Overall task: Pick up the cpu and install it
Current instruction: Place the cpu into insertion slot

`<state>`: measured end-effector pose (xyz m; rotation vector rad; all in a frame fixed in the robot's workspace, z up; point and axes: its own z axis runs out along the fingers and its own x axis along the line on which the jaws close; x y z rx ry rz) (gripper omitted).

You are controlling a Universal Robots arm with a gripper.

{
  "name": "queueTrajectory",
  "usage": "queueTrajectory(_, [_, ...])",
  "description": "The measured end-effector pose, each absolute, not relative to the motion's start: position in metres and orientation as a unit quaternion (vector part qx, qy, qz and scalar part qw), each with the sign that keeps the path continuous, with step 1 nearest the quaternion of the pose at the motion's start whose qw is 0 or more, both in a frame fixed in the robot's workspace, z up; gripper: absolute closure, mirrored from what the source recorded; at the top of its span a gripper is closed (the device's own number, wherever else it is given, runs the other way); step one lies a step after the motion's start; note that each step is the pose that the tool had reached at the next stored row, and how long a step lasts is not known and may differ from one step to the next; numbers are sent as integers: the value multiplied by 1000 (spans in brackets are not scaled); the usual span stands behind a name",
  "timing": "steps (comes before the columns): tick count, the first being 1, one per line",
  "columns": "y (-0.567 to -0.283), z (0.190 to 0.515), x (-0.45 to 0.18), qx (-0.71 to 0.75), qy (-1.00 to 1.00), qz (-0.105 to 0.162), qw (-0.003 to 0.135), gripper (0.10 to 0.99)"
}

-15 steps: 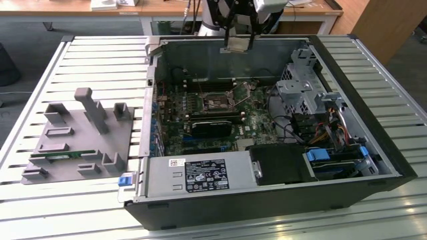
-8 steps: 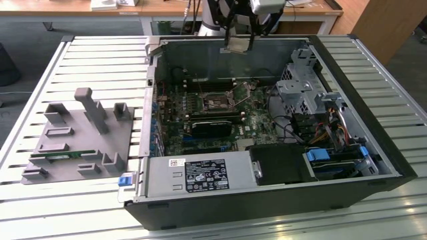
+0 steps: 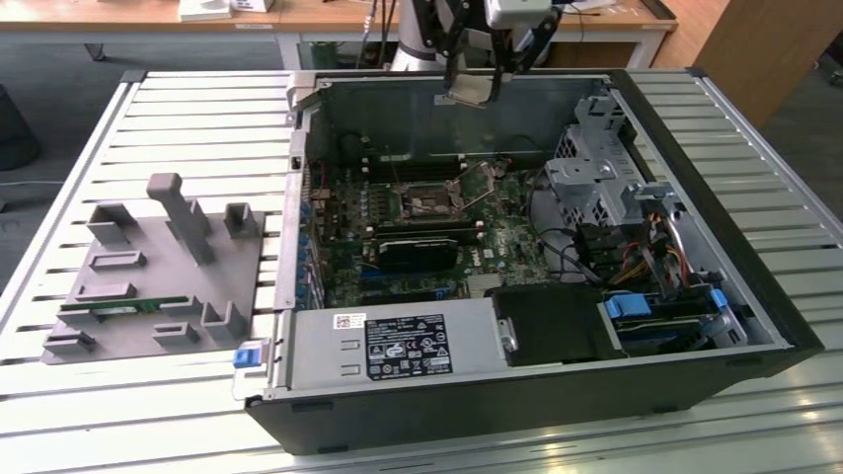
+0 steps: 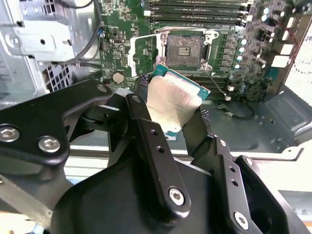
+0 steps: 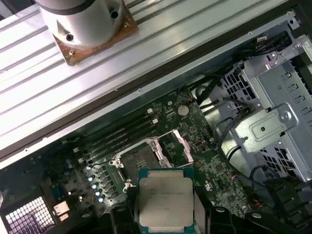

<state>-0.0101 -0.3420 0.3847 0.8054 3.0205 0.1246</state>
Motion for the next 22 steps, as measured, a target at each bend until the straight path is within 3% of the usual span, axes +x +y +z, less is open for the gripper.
queueTrajectory(22, [-342, 383, -10, 377, 925, 39, 12, 549])
